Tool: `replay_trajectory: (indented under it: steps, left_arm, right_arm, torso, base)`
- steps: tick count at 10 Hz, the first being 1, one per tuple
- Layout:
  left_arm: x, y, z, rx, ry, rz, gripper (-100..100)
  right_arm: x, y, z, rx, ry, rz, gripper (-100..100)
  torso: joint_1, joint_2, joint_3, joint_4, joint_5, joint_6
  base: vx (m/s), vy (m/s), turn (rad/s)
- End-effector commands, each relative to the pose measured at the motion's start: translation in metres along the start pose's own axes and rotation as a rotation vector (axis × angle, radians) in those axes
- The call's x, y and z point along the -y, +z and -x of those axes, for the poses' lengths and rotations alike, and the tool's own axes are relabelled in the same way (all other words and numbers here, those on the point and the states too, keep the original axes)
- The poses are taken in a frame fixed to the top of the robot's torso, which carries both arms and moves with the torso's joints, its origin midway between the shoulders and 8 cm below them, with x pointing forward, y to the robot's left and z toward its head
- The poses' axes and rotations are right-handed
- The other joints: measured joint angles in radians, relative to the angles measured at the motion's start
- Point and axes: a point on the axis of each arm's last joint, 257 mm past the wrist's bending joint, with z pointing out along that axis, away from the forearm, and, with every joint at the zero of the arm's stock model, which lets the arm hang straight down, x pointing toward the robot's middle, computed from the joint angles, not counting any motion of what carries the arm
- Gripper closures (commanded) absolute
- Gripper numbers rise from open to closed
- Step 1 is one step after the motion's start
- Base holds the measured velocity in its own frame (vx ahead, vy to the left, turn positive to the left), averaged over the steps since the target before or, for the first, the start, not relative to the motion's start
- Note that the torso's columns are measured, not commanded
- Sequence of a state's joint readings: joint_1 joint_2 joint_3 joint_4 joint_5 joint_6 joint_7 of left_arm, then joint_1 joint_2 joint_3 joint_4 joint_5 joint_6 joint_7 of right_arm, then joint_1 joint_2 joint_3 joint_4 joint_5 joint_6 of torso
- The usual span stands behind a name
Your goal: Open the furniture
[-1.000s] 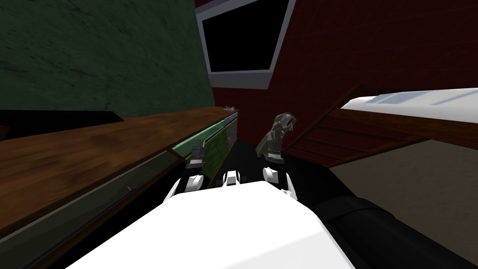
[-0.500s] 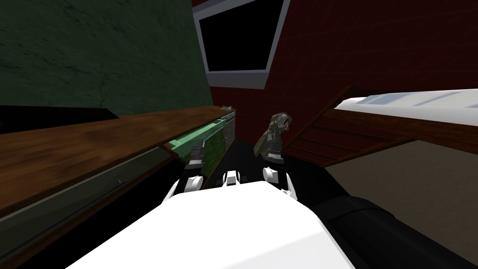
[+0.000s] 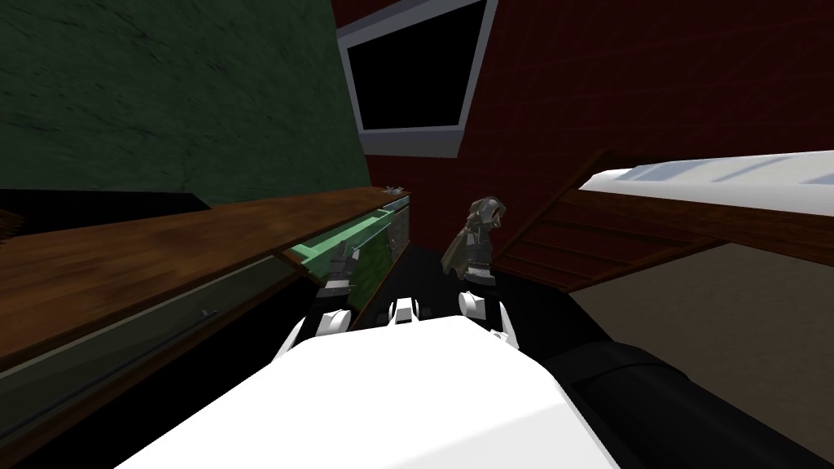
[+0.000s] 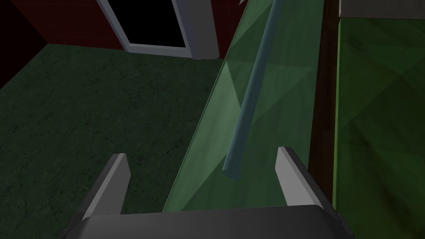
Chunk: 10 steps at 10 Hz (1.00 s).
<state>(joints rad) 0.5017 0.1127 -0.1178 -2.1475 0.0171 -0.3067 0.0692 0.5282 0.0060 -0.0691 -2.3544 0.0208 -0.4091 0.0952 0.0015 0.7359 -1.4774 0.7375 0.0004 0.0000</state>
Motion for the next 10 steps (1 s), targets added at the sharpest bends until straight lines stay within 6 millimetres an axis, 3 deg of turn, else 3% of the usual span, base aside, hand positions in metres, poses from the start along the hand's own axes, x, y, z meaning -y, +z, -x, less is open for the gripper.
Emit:
replay_trajectory:
  steps: [1,6,7,8,10]
  left_arm:
    - [0.014,-0.003,0.000,0.001,0.000,0.002,-100]
    - [0.046,-0.007,0.001,0.000,-0.001,0.002,-100]
    - [0.038,-0.008,0.002,0.001,-0.001,0.014,-100]
    - [0.038,-0.008,0.002,0.002,-0.001,0.017,0]
    - [0.037,-0.009,0.002,0.002,-0.001,0.020,0]
  right_arm:
    - [0.000,0.000,0.000,0.000,0.000,0.000,0]
    - [0.000,0.000,0.000,0.000,0.000,0.000,0]
    - [0.000,0.000,0.000,0.000,0.000,0.000,0]
    - [0.000,0.000,0.000,0.000,0.000,0.000,0]
    - [0.000,0.000,0.000,0.000,0.000,0.000,0]
  torso:
    - [-0.001,0.001,0.000,0.000,0.000,0.000]
    - [-0.002,0.003,0.002,0.002,-0.001,0.000]
    - [-0.003,0.005,0.002,0.004,-0.002,0.000]
    - [-0.003,0.005,0.003,0.003,-0.002,0.000]
    - [-0.002,0.004,0.002,0.002,-0.001,0.000]
  base:
    - [0.035,-0.002,0.001]
    - [0.029,-0.004,0.001]
    - [0.015,0.002,0.005]
    - [0.000,0.000,0.000]
    - [0.000,0.000,0.000]
